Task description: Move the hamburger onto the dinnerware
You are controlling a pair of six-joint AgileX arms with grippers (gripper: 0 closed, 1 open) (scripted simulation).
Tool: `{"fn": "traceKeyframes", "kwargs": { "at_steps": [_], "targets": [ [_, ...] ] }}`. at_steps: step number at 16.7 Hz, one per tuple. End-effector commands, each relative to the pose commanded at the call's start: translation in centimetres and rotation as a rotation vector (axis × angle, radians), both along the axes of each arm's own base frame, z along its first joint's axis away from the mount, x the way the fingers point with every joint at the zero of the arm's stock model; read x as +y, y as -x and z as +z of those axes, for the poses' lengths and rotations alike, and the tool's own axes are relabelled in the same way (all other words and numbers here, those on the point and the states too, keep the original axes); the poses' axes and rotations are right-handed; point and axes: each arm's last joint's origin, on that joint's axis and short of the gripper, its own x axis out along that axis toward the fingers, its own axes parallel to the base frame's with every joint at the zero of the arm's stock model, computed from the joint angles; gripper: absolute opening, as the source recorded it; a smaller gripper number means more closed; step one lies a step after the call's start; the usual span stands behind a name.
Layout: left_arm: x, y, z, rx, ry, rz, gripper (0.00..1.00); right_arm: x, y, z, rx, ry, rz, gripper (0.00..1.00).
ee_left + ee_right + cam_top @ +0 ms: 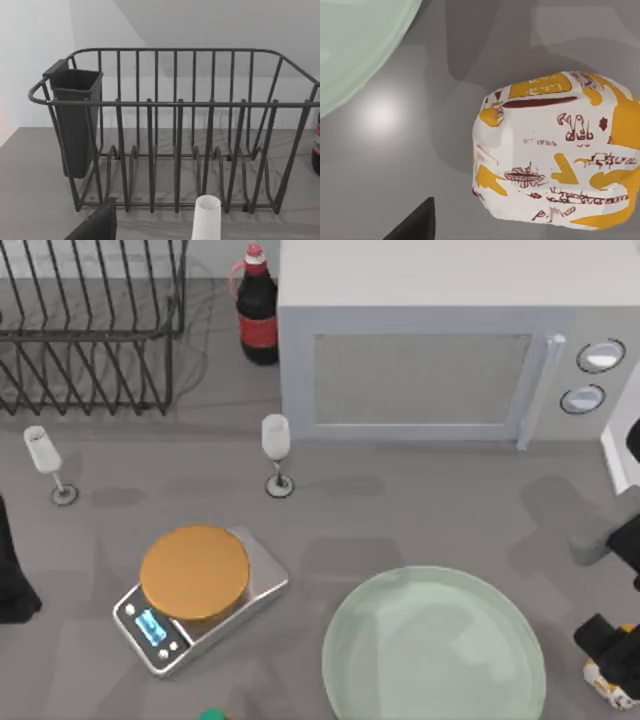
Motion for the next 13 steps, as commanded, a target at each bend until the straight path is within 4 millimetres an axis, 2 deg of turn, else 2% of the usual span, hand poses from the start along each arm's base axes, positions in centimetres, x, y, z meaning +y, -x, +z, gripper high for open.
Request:
{"fn": "traceKeyframes", "kwargs": {
  "at_steps": [6, 8, 13],
  "targets": [
    [0.0, 0.0, 0.0, 0.000, 0.000, 0.000, 1.00, -0.1, 0.0, -0.4, 0.001, 0.000, -0.003, 1.00],
    [0.0, 0.0, 0.0, 0.000, 0.000, 0.000, 1.00, 0.0, -0.1, -1.7, 0.003, 0.001, -0.001, 1.00],
    [0.0, 0.0, 0.0, 0.000, 0.000, 0.000, 1.00, 0.1, -0.3, -6.5, -0.010, -0.003, 0.000, 1.00]
  ]
}}
